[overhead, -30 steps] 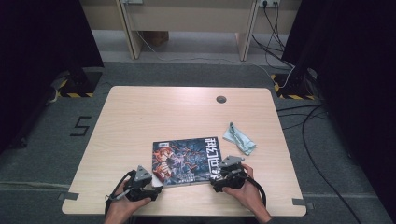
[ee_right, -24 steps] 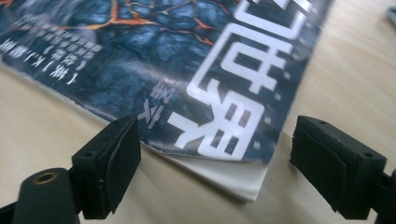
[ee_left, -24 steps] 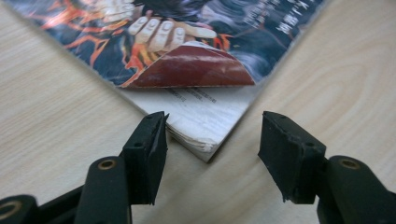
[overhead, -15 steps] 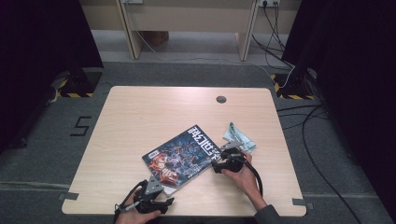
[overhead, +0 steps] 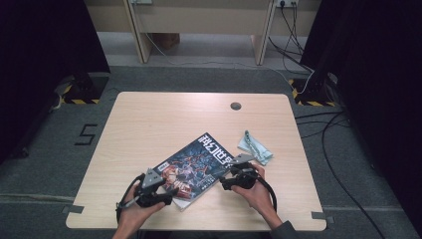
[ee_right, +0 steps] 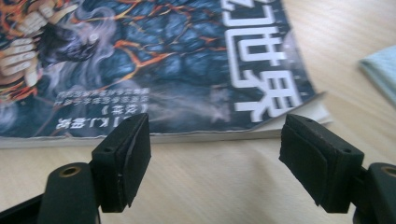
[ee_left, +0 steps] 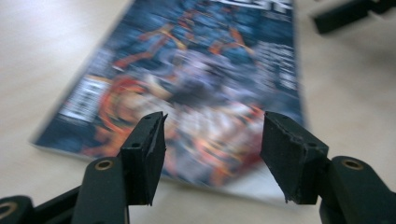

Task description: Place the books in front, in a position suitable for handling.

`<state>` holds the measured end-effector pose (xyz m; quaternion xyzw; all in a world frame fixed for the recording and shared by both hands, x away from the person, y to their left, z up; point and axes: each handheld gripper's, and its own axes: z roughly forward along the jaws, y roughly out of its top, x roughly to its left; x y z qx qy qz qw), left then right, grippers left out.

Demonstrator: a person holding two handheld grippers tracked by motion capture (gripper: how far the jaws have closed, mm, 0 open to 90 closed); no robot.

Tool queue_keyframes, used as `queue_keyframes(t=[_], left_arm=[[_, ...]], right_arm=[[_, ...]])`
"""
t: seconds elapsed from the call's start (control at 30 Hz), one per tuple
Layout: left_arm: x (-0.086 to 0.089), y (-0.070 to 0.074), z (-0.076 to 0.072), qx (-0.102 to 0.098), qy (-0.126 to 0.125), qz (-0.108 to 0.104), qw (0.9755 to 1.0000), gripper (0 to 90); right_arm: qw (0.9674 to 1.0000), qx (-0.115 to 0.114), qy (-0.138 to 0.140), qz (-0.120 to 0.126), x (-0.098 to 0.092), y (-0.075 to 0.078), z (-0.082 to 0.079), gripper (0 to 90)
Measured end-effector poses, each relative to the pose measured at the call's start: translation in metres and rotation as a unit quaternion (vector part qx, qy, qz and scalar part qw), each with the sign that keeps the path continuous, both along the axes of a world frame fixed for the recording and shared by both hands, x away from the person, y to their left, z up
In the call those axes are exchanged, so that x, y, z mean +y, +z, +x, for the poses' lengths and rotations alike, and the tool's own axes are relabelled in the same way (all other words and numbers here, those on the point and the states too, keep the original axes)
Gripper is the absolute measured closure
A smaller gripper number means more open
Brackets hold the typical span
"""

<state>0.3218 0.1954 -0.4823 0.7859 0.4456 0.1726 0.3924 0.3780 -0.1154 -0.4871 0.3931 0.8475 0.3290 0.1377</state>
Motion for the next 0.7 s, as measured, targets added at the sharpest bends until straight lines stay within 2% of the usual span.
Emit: queue_keyframes(t=[0.13,0.17,0.23,0.33,0.47,0.5,0.63,0.7], left_arm=[[0.011,-0.006,0.031,0.009,0.036,0.025,0.9990,37.5],[0.013,-0.009,0.037,0.016,0.045,0.020,0.9987,36.8],[0.018,-0.012,0.047,0.025,0.057,0.018,0.9979,36.4],[0.022,-0.015,0.057,0.027,0.063,0.038,0.9969,35.8],[0.030,-0.022,0.068,0.057,0.063,0.024,0.9961,33.2],[0.032,-0.023,0.069,0.058,0.065,0.019,0.9960,32.9],[0.035,-0.025,0.069,0.085,0.053,-0.013,0.9949,34.2],[0.032,-0.024,0.065,0.087,0.050,-0.002,0.9950,33.5]], right_arm=[[0.9998,0.008,0.020,-0.005,0.011,-0.004,-0.004,25.1],[0.9996,0.006,0.027,-0.008,0.013,-0.004,-0.005,25.1],[0.9994,0.009,0.032,-0.014,0.017,-0.005,-0.007,24.8],[0.9992,0.015,0.034,-0.014,0.019,-0.007,-0.009,24.7],[0.9992,0.013,0.034,-0.015,0.020,-0.008,-0.008,24.6],[0.9993,0.013,0.032,-0.015,0.020,-0.008,-0.008,24.6],[0.9993,0.013,0.027,-0.020,0.020,-0.010,-0.006,24.5],[0.9993,0.011,0.024,-0.024,0.020,-0.011,-0.005,24.5]])
